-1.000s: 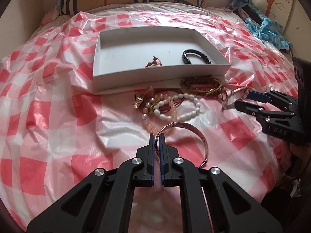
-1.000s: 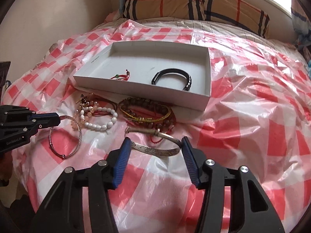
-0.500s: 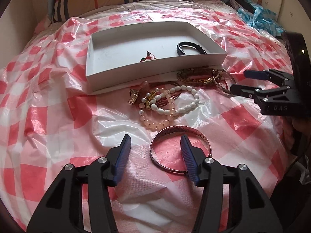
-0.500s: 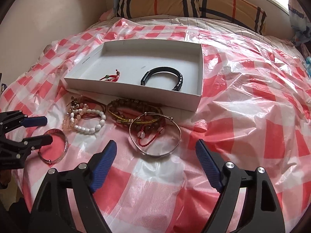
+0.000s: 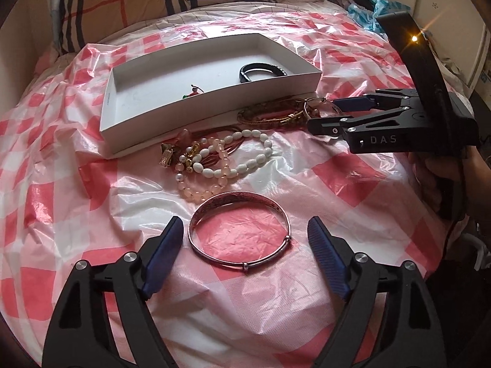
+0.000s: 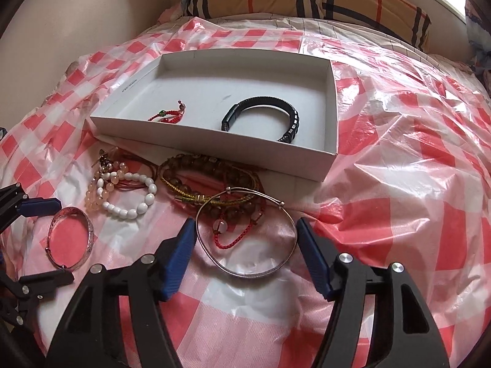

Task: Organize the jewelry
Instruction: 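Grasp and lift the engraved bangle with the left tool while the right lifts the wire bangle, then carry both bangles into the white box and open both tools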

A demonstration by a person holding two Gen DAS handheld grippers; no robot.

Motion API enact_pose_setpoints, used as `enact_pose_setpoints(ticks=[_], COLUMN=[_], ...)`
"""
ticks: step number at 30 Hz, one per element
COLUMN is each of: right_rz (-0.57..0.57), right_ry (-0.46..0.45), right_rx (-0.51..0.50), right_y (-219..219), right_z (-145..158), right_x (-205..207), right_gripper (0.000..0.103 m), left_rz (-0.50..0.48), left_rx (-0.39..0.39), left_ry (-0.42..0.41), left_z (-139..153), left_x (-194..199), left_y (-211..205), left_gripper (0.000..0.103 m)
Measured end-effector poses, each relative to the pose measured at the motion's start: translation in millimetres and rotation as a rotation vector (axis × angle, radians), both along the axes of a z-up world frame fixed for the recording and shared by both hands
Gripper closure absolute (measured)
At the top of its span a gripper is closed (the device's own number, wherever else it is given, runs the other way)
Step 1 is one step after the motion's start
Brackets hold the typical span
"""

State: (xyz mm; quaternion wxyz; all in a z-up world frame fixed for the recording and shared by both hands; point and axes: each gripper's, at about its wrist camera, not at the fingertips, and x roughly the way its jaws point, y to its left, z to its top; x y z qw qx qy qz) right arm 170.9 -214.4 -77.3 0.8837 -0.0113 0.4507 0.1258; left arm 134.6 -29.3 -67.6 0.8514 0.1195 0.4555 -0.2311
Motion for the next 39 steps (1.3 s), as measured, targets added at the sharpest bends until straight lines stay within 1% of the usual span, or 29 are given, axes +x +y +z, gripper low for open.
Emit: enact_pose_setpoints(ticks=[2,4,5,6,7,10,12,14,15,16,17,19,22,29,35,39], right_rz=[-0.006,-0.008,-0.007,-0.005,-0.004,-0.006,0.002,0.006,0.005,0.003,-0.007,-0.018,-0.025,-0.039,-0.036,-0.033], right_ry=[-0.001,0.004,0.01,0.018,0.028,0.044,0.048,0.038,0.031,0.026,0.023,0.017,-0.012,-0.1,-0.183,-0.217], right_rx=[0.014,0.025,0.028,0.027,0.027,0.025,0.011,-0.005,-0.003,0.005,0.01,0.024,0.037,0.069,0.069,0.072], right_y=[-1.3,-0.8,-0.7,0.3,1.2,2.1,4.7,6.8,6.4,5.2,3.0,-0.5,-2.5,-6.5,-4.2,-1.3], right_z=[1.7,2.0,0.6,-2.0,-5.0,-10.2,-11.1,-11.9,-12.0,-11.9,-11.0,-8.7,-0.1,26.0,51.2,63.1], right_x=[-5.1,-8.3,-9.5,-10.1,-10.2,-9.2,-9.7,-11.9,-12.8,-13.5,-14.0,-15.0,-21.6,-35.4,-35.1,-33.6], right_gripper=[0.038,0.038,0.038,0.038,0.038,0.037,0.026,0.026,0.026,0.029,0.039,0.039,0.039,0.039,0.039,0.039], left_rz=[-0.001,0.01,0.025,0.041,0.05,0.058,0.053,0.054,0.057,0.06,0.064,0.076,0.089,0.141,0.182,0.197], left_rx=[0.025,0.022,0.003,-0.016,-0.029,-0.043,-0.043,-0.05,-0.053,-0.056,-0.059,-0.073,-0.107,-0.141,-0.174,-0.182], left_ry=[-0.011,-0.008,0.003,0.011,0.02,0.02,0.014,0.014,0.013,0.012,0.013,0.01,-0.013,-0.08,-0.14,-0.17], left_z=[-2.5,-5.5,-6.7,-7.5,-8.6,-8.6,-8.8,-9.7,-10.0,-9.9,-9.5,-5.9,5.6,27.6,42.7,51.7], left_x=[-1.9,1.2,4.3,7.0,9.9,12.5,11.6,11.2,11.5,11.6,11.7,11.4,8.4,11.2,16.6,22.8], left_y=[-3.8,-3.2,-1.6,0.3,1.7,2.6,2.7,3.5,3.9,4.1,4.4,6.4,11.1,18.9,21.2,20.8], left_gripper=[0.02,0.02,0.022,0.034,0.037,0.037,0.037,0.037,0.037,0.037,0.037,0.037,0.037,0.037,0.037,0.037])
